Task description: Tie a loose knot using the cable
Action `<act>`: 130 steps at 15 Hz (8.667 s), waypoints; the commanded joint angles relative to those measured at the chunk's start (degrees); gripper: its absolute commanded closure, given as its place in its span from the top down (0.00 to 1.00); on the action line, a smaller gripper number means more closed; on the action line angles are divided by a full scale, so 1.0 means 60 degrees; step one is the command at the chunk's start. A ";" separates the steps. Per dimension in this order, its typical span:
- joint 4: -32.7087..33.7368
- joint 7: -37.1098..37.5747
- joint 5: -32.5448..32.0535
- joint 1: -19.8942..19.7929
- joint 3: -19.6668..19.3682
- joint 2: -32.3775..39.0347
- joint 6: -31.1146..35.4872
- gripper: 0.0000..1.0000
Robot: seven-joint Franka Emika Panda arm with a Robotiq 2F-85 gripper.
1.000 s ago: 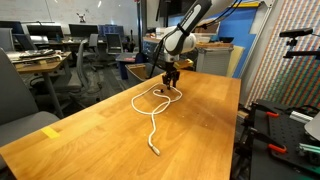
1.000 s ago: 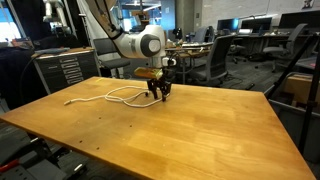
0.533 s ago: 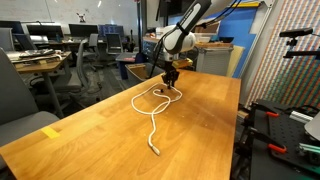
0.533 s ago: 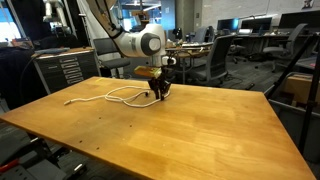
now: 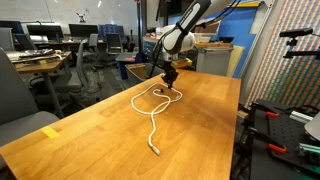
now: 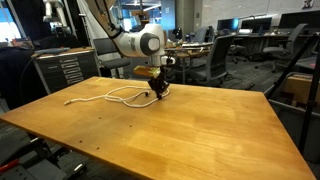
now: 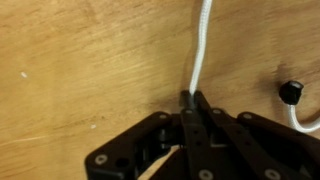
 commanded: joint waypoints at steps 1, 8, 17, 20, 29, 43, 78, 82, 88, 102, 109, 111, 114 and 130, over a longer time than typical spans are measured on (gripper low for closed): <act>0.0336 0.0177 -0.0023 0.0140 -0.0196 0.0214 0.0068 0.00; 0.0001 -0.0454 0.0929 -0.0419 0.0597 -0.0805 0.0314 0.01; 0.0127 -0.2452 0.3243 -0.0315 0.2723 -0.1182 0.0272 0.01; 0.0235 -0.2605 0.3039 0.0096 0.2773 -0.0551 0.0579 0.01; 0.0568 -0.2600 0.0659 0.0441 0.1015 -0.0113 0.1534 0.83; 0.0251 -0.3216 -0.1100 0.0140 0.0425 -0.0189 0.1378 1.00; -0.0387 -0.3778 0.4488 -0.2518 0.1909 -0.4234 -0.0088 0.03; -0.0160 -0.3523 0.6257 -0.2887 0.1250 -0.5297 -0.0837 0.03; 0.0245 -0.2989 0.8285 -0.2495 0.0234 -0.5003 0.0663 0.03; 0.1166 0.3062 0.0832 -0.0179 -0.2391 -0.1076 0.0183 0.03; 0.1129 0.1075 -0.1126 -0.0390 -0.1962 -0.1685 -0.2538 0.03; 0.1093 0.0470 -0.1485 -0.0358 -0.1807 -0.1692 -0.2968 0.35; 0.0927 -0.0661 -0.1730 -0.0419 -0.1345 -0.1802 -0.2836 0.51; -0.2691 -0.2908 0.2998 -0.0563 0.2275 -0.2148 0.1201 1.00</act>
